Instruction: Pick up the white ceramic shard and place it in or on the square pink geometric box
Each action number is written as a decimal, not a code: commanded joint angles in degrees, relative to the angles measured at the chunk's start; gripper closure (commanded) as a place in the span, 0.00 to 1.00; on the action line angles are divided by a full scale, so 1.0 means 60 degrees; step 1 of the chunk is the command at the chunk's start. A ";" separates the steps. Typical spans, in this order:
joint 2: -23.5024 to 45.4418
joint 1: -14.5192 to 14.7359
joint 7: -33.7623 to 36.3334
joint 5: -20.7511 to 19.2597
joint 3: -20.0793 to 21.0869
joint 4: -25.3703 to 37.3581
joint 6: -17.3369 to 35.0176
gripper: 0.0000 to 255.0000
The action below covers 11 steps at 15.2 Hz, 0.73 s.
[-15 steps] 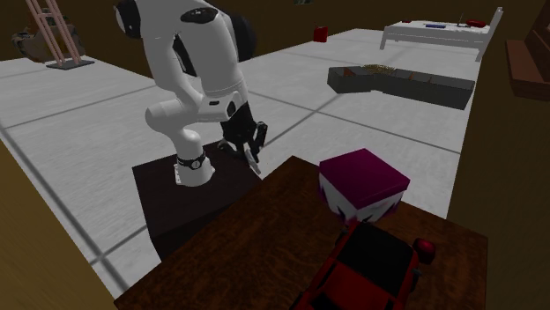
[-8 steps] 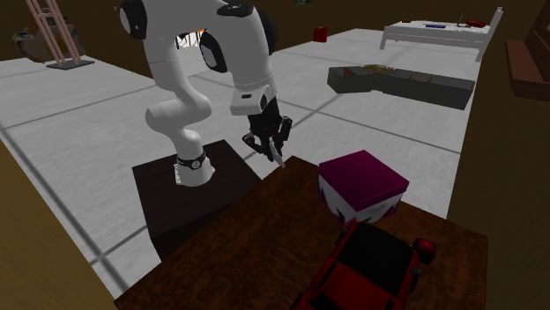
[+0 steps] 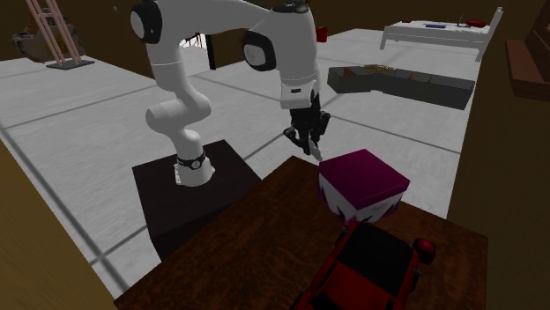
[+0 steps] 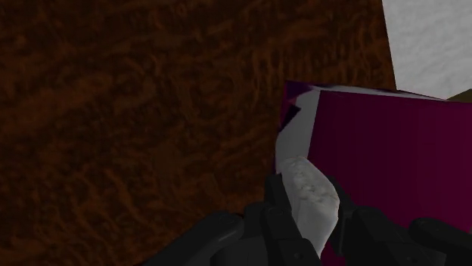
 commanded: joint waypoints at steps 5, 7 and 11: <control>0.1574 0.0600 0.1363 -0.0499 0.0598 0.1764 0.0008 1.00; 0.2152 0.0833 0.1798 -0.0722 0.0744 0.2477 -0.0080 1.00; 0.3404 0.1372 0.2612 -0.1210 0.0944 0.4110 -0.0398 1.00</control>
